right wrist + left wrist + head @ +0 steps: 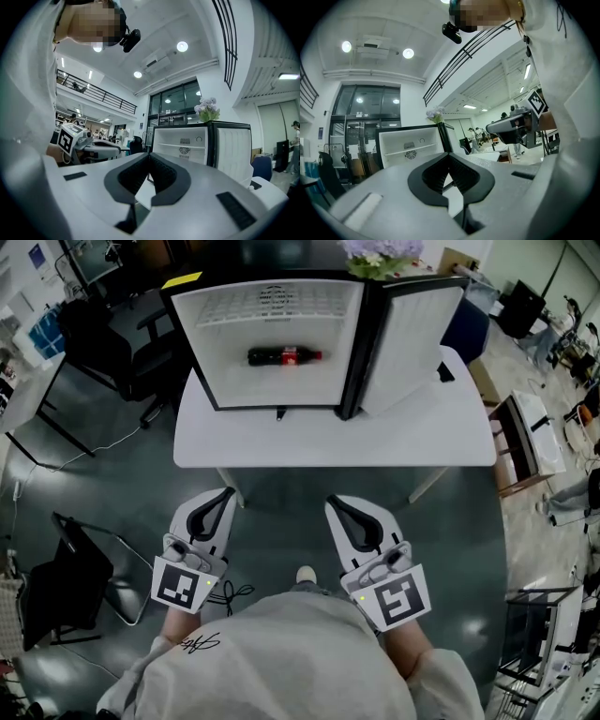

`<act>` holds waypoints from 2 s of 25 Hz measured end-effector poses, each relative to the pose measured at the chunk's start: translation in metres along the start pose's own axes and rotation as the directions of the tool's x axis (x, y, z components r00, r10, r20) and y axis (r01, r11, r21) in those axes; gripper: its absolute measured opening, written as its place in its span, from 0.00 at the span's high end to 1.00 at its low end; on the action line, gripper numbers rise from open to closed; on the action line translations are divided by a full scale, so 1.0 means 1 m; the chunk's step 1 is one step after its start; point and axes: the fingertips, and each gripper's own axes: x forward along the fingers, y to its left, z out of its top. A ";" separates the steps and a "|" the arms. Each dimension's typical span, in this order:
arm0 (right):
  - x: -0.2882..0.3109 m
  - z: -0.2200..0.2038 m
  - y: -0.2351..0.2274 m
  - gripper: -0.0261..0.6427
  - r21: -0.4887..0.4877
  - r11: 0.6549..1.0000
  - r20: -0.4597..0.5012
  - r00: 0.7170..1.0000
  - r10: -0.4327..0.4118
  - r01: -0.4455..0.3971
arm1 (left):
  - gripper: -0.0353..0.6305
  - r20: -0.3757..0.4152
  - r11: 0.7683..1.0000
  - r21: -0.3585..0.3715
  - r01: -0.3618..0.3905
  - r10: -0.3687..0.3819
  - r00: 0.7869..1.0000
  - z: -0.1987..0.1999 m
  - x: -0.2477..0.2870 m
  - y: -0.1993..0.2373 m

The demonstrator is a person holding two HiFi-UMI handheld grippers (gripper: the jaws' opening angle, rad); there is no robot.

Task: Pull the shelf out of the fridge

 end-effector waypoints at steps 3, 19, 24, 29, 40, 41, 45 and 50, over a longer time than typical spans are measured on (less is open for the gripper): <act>0.005 -0.003 -0.010 0.94 0.004 1.000 0.002 1.000 0.017 -0.017 | 0.94 -0.005 1.000 -0.003 -0.011 0.011 1.000 -0.003 0.011 0.000; 0.027 -0.012 -0.021 0.94 -0.004 0.997 -0.008 0.997 0.073 -0.073 | 0.94 -0.006 0.999 0.008 -0.047 0.047 0.999 -0.003 0.031 0.011; 0.027 -0.013 -0.021 0.94 -0.035 0.997 0.001 0.998 0.064 -0.064 | 0.94 -0.015 0.999 -0.003 -0.051 0.051 0.999 -0.006 0.029 0.009; 0.025 -0.017 -0.027 0.94 -0.028 0.998 -0.009 0.998 0.056 -0.056 | 0.94 -0.019 0.998 -0.011 -0.063 0.062 0.998 -0.009 0.032 0.008; 0.031 -0.031 -0.019 0.94 0.004 0.992 -0.027 0.992 0.122 -0.122 | 0.94 -0.066 0.997 0.009 -0.071 0.072 0.995 -0.018 0.032 0.003; 0.032 -0.032 -0.020 0.94 0.006 0.992 -0.029 0.992 0.124 -0.124 | 0.94 -0.070 0.997 0.013 -0.073 0.073 0.995 -0.019 0.033 0.004; 0.038 -0.035 -0.026 0.94 0.001 0.992 -0.035 0.992 0.122 -0.122 | 0.94 -0.064 0.997 0.015 -0.070 0.071 0.995 -0.022 0.038 0.008; 0.049 -0.034 -0.033 0.94 -0.004 0.994 -0.032 0.994 0.108 -0.108 | 0.94 -0.045 0.998 0.011 -0.059 0.059 0.997 -0.024 0.050 0.018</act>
